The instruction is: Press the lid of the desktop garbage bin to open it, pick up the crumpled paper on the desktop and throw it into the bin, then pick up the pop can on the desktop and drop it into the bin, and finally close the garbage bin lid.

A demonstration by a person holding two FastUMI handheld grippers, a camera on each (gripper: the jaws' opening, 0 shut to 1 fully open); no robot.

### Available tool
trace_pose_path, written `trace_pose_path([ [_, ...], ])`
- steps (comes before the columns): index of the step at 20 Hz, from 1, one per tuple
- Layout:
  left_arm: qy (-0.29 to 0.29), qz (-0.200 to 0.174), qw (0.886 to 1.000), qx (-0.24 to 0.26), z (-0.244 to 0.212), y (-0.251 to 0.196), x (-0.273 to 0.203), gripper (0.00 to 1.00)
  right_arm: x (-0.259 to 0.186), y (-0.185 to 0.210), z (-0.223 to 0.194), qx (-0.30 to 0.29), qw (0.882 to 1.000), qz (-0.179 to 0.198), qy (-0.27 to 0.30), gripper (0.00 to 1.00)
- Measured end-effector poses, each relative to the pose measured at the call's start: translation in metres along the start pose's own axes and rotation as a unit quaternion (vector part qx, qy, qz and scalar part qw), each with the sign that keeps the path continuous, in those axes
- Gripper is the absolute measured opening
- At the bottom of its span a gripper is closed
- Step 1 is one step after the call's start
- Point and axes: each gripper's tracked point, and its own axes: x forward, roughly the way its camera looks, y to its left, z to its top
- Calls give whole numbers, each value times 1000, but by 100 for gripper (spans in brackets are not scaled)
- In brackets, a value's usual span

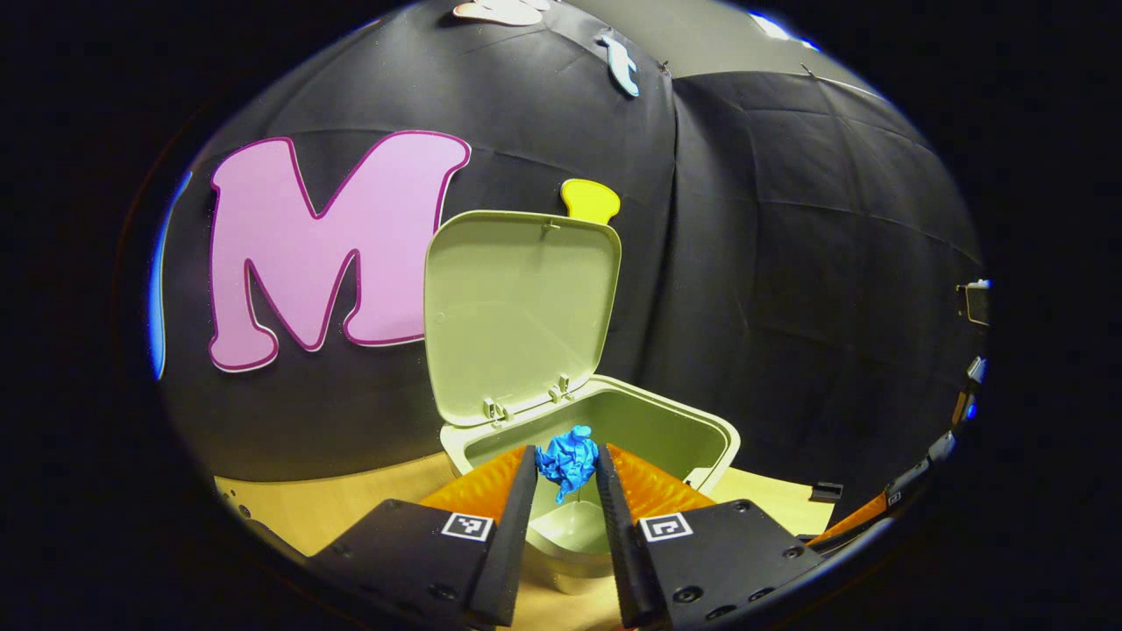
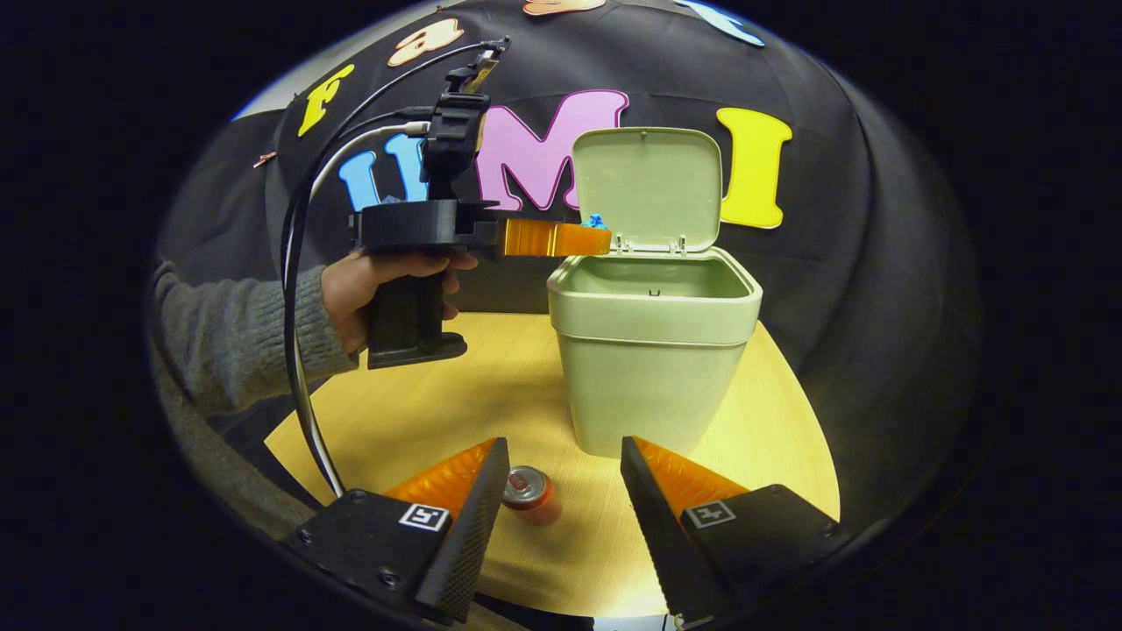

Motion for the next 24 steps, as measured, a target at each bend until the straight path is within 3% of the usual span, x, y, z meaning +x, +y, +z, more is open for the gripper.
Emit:
trace_pose_path([
  [1,2,2,1000,1,-1,1,1,49,0,0,-1,1,1000,0,1,77],
  [2,3,5,1000,2,-2,2,1,46,0,-1,-1,2,1000,-1,2,84],
  [3,4,7,1000,1,-4,3,2,49,0,-1,-2,3,1000,-1,3,77],
  [4,4,7,1000,0,-4,2,2,49,-1,-1,-3,4,1000,0,4,85],
  [9,-2,15,1000,3,-2,2,0,85,-2,3,-5,5,1000,4,7,85],
  [11,-13,17,1000,2,3,2,-6,87,-1,9,-6,5,1000,15,9,85],
  [12,-22,18,1000,0,8,2,-12,87,-1,13,-9,3,1000,22,13,94],
  [13,-31,24,999,-1,12,5,-19,88,0,15,-12,-2,1000,25,18,87],
  [16,-52,50,997,-4,24,16,-45,89,2,23,-21,-13,999,40,28,95],
  [17,-56,58,997,-5,25,19,-54,94,3,25,-23,-10,998,46,32,95],
  [24,-61,127,990,-17,22,41,-136,92,26,37,-53,-15,994,80,70,96],
])
